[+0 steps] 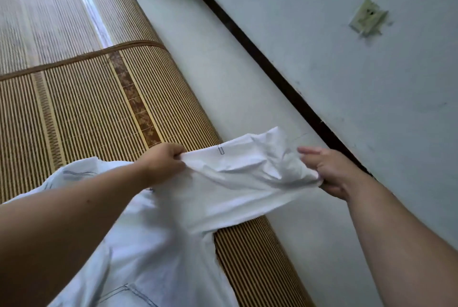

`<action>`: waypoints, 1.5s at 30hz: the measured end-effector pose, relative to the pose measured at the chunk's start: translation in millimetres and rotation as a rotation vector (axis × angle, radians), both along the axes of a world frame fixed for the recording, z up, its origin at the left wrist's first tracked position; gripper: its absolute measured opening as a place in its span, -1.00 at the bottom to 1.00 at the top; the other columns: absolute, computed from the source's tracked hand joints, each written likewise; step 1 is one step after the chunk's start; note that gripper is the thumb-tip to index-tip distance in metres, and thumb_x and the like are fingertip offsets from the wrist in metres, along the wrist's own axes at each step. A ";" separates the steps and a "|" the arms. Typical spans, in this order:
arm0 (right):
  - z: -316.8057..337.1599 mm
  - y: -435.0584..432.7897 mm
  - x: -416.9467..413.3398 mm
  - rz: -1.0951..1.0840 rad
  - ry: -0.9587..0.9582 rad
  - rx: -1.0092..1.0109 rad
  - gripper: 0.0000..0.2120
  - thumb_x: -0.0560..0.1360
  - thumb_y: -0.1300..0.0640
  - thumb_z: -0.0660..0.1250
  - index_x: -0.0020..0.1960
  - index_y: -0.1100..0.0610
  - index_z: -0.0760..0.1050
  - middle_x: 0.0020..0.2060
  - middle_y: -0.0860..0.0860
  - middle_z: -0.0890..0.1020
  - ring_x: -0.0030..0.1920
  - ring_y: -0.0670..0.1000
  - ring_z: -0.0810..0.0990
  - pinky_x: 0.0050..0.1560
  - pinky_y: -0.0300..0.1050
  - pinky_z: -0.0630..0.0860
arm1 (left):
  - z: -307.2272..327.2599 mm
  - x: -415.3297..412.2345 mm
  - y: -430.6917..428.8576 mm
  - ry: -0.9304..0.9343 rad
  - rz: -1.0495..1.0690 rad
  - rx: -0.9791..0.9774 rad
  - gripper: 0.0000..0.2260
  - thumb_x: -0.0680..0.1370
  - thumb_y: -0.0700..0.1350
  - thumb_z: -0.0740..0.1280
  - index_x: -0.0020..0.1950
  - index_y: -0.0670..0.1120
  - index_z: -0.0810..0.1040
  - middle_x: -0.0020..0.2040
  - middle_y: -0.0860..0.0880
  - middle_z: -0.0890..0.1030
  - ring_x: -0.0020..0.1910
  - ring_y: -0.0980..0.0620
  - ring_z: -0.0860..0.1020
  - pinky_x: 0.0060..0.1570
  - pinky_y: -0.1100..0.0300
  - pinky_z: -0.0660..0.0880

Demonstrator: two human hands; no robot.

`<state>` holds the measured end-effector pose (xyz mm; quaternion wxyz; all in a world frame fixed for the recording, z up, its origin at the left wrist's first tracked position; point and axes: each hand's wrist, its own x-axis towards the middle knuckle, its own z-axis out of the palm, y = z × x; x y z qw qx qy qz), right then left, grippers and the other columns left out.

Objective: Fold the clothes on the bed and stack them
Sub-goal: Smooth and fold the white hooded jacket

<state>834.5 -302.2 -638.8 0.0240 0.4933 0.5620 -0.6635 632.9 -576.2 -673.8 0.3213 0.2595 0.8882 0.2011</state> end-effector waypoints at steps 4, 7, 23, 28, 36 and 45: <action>6.6 -6.4 9.3 0.535 -0.418 0.068 -0.72 0.45 0.00 0.43 0.01 0.20 0.63 -0.26 0.06 0.64 -0.28 0.04 0.60 -0.32 -0.17 0.48 | 14.2 -7.9 17.9 -0.033 0.073 0.152 -0.87 0.45 -0.21 0.29 -0.26 -0.06 0.58 -0.32 -0.01 0.62 -0.31 0.02 0.59 -0.28 0.16 0.52; 6.4 -14.3 13.8 0.720 -0.515 0.019 -0.76 0.48 0.01 0.38 -0.24 0.17 0.58 -0.51 0.00 0.47 -0.56 -0.09 0.39 -0.53 -0.32 0.27 | 20.5 -7.0 40.5 -0.009 0.083 0.190 -0.85 0.45 -0.21 0.26 -0.23 -0.04 0.60 -0.30 0.02 0.63 -0.29 0.05 0.59 -0.33 0.21 0.49; 35.0 53.6 39.5 -0.310 0.342 0.169 -0.87 0.49 0.14 0.37 -0.01 0.19 0.58 -0.17 0.12 0.64 -0.26 0.04 0.60 -0.26 -0.11 0.48 | 5.3 -7.5 60.8 0.275 -0.062 -0.080 -0.76 0.54 0.00 0.32 -0.30 -0.03 0.43 -0.32 0.00 0.51 -0.34 0.08 0.44 -0.46 0.21 0.23; 50.1 60.9 54.5 0.135 -0.082 -0.009 -0.45 0.21 -0.14 0.48 0.06 0.19 0.61 -0.03 0.13 0.70 -0.10 0.14 0.69 -0.23 0.04 0.60 | 6.0 -10.1 63.1 0.297 -0.040 -0.078 -0.80 0.54 -0.02 0.31 -0.24 -0.07 0.46 -0.30 -0.03 0.52 -0.33 0.03 0.44 -0.44 0.21 0.23; 38.3 66.1 52.3 -0.113 0.004 0.297 -0.80 0.53 -0.01 0.35 0.02 0.10 0.61 -0.13 0.01 0.70 -0.11 0.06 0.63 -0.06 0.00 0.55 | 0.5 -12.8 58.6 0.271 -0.046 -0.095 -0.77 0.56 0.02 0.28 -0.23 -0.07 0.48 -0.30 -0.02 0.53 -0.32 0.08 0.45 -0.43 0.20 0.25; 37.5 60.4 38.6 -0.287 0.254 0.238 -0.83 0.57 0.15 0.24 -0.09 0.10 0.60 -0.17 0.04 0.71 -0.13 0.03 0.67 0.04 0.02 0.53 | -4.7 -12.1 62.2 0.236 -0.070 -0.042 -0.81 0.58 0.00 0.25 -0.15 -0.06 0.53 -0.24 -0.04 0.57 -0.22 -0.04 0.51 -0.35 0.18 0.30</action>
